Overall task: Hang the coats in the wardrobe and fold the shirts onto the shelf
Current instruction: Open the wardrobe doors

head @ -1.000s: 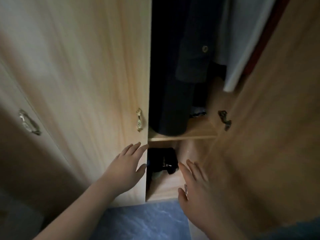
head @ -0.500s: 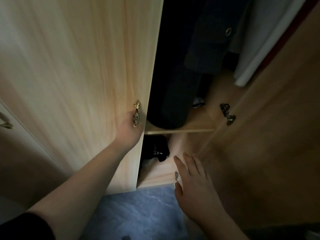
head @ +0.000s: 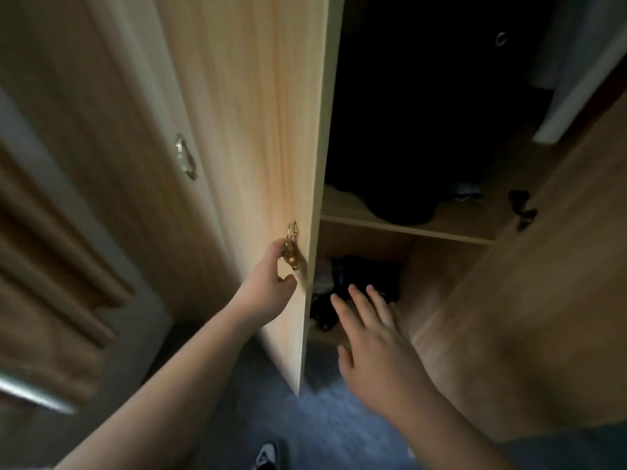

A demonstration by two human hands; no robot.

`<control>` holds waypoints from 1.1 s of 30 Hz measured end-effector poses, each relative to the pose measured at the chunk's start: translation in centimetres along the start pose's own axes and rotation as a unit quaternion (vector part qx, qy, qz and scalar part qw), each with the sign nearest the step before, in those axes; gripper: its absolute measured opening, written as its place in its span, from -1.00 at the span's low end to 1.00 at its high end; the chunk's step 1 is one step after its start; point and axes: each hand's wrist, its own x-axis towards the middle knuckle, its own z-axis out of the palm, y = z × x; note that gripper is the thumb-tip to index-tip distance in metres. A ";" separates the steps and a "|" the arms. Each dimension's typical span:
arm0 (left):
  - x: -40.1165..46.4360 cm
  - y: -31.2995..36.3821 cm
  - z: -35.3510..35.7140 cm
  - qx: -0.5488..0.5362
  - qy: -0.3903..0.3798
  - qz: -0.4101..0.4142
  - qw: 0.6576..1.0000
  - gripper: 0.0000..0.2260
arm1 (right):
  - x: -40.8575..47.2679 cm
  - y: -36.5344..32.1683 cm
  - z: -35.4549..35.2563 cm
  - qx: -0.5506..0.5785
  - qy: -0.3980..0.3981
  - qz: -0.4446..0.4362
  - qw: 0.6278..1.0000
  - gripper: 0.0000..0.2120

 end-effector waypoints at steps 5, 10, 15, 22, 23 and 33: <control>-5.8 -4.7 -6.7 -0.001 0.058 -0.004 0.998 -0.53 | -1.1 -7.2 -0.7 0.006 0.003 -0.084 0.996 -0.35; -8.9 -10.7 -14.3 -0.049 0.075 -0.045 0.995 -0.42 | -1.3 -13.5 -1.3 -0.002 0.030 -0.097 0.995 -0.35; -10.5 -13.7 -20.7 -0.056 0.097 -0.095 0.989 -0.48 | -1.3 -18.8 -0.7 -0.016 0.047 -0.068 0.996 -0.35; -17.7 -14.0 -16.6 0.077 0.017 0.019 0.997 -0.39 | -5.0 -20.3 0.4 -0.028 0.055 0.018 0.998 -0.34; -18.1 -13.5 -15.4 0.104 -0.008 0.066 0.992 -0.38 | -6.1 -20.0 0.4 -0.032 0.053 0.036 0.997 -0.33; -19.4 -2.1 0.2 0.182 -0.201 0.386 0.882 -0.40 | -23.2 -11.3 -0.7 -0.068 0.070 0.297 0.950 -0.29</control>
